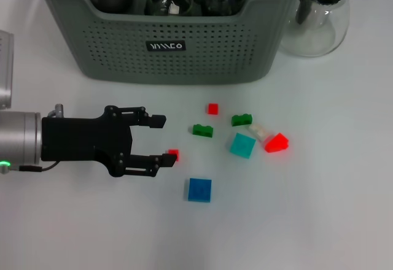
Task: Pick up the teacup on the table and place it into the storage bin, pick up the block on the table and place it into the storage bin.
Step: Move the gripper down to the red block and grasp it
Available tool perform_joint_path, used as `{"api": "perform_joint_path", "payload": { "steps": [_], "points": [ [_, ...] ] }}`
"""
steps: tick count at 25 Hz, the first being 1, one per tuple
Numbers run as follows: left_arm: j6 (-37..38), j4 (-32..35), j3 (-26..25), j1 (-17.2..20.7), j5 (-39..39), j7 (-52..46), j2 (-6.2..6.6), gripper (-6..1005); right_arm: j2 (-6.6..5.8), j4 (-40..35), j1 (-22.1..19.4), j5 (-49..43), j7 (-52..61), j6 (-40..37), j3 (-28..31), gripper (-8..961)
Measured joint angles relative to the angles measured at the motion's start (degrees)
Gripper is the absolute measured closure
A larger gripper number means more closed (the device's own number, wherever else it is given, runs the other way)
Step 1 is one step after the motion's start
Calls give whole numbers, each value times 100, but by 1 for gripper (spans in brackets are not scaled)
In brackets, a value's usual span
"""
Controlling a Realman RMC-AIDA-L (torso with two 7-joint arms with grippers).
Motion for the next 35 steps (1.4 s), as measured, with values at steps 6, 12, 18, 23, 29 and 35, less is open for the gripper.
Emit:
{"api": "perform_joint_path", "payload": {
  "steps": [6, 12, 18, 23, 29, 35],
  "points": [
    [-7, 9, -1, -5, 0, 0, 3, 234, -72, -262, -672, 460, -473, -1352, -36, 209],
    [-9, 8, 0, -15, 0, 0, 3, 234, 161, -219, -867, -753, -110, -2142, -64, 212],
    [-3, 8, -28, -48, 0, 20, 30, 234, 346, -233, -837, -1843, 1276, -2007, -585, 215],
    [-14, 4, -28, -65, 0, 120, 37, 234, 343, -7, -669, -2566, 2552, -1312, -1524, 215],
    [-18, 7, -95, -52, 0, 161, 45, 234, 360, 850, -329, -2858, 3151, -642, -2435, 214],
    [-8, 8, -151, -33, 0, 164, 47, 234, 398, 1331, -162, -2839, 3399, -240, -2880, 214]
  ]
}}
